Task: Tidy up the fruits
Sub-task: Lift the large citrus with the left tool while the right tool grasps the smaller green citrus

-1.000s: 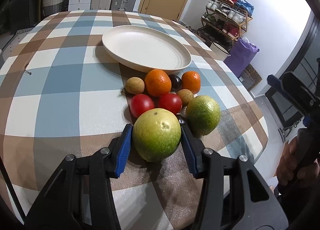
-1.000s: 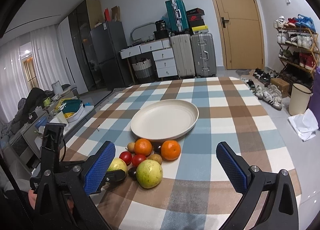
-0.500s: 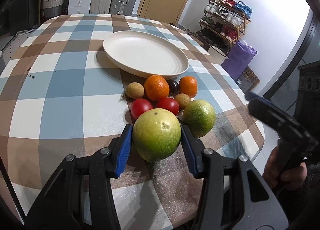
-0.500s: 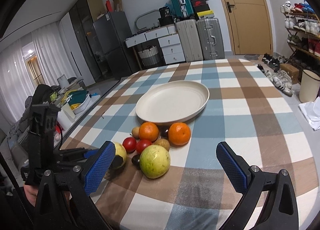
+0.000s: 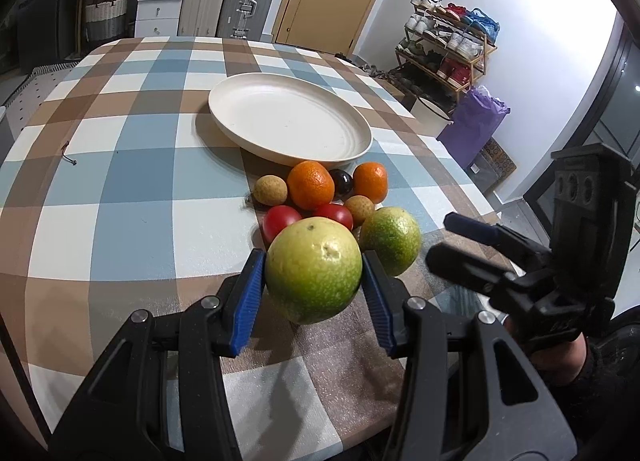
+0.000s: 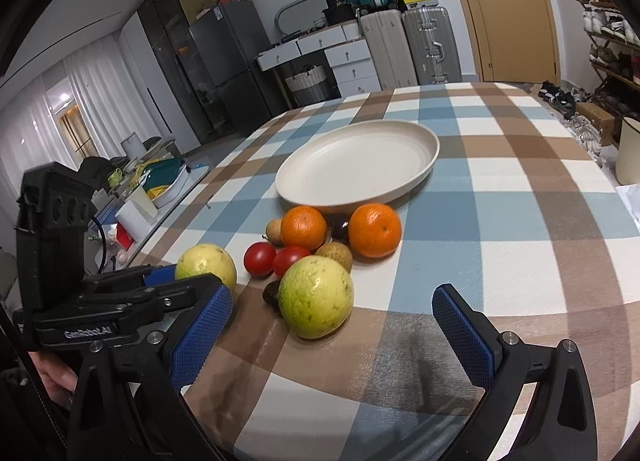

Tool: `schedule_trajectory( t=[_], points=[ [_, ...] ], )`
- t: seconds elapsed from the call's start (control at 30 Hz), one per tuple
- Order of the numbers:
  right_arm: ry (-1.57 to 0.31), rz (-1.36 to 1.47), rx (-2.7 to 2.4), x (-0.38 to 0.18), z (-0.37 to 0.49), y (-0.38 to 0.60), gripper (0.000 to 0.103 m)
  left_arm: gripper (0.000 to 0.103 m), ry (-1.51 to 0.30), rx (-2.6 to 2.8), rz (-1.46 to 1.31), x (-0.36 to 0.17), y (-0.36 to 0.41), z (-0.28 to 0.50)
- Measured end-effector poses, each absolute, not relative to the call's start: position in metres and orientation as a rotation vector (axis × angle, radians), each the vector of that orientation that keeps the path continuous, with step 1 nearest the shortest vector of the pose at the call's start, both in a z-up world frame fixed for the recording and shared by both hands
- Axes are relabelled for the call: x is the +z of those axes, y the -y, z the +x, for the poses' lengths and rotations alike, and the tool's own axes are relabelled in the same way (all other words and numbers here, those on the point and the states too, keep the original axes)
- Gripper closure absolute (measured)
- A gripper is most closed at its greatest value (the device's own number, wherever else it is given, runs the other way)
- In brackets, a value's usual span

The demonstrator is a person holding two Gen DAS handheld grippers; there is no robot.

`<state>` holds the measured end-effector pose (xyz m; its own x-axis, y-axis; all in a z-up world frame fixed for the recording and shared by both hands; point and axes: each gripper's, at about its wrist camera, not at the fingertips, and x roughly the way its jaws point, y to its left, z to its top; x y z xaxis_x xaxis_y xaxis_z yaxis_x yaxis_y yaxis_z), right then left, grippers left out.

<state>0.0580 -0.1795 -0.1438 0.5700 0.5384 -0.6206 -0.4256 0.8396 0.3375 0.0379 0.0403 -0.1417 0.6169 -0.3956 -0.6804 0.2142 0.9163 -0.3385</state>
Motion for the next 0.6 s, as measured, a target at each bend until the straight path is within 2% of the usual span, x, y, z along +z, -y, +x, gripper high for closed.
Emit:
schedule_trajectory(
  t=[0.17, 0.37, 0.5, 0.57, 0.6],
  points=[
    [-0.793, 0.141, 0.575, -0.15, 0.06, 0.173, 0.001, 0.058, -0.83, -0.352, -0.24, -0.139, -0.044, 0.037],
    [-0.824, 0.143, 0.576, -0.158, 0.067, 0.17, 0.011, 0.058, -0.819, -0.354, -0.245, -0.134, -0.047, 0.035],
    [-0.843, 0.156, 0.6, -0.163, 0.072, 0.168, 0.028, 0.058, -0.815, -0.355, -0.25, -0.13, -0.049, 0.035],
    [-0.858, 0.166, 0.622, -0.166, 0.074, 0.167, 0.041, 0.058, -0.815, -0.353, -0.251, -0.129, -0.05, 0.036],
    [-0.867, 0.182, 0.65, -0.168, 0.075, 0.167, 0.054, 0.058, -0.816, -0.352, -0.252, -0.129, -0.05, 0.036]
  ],
)
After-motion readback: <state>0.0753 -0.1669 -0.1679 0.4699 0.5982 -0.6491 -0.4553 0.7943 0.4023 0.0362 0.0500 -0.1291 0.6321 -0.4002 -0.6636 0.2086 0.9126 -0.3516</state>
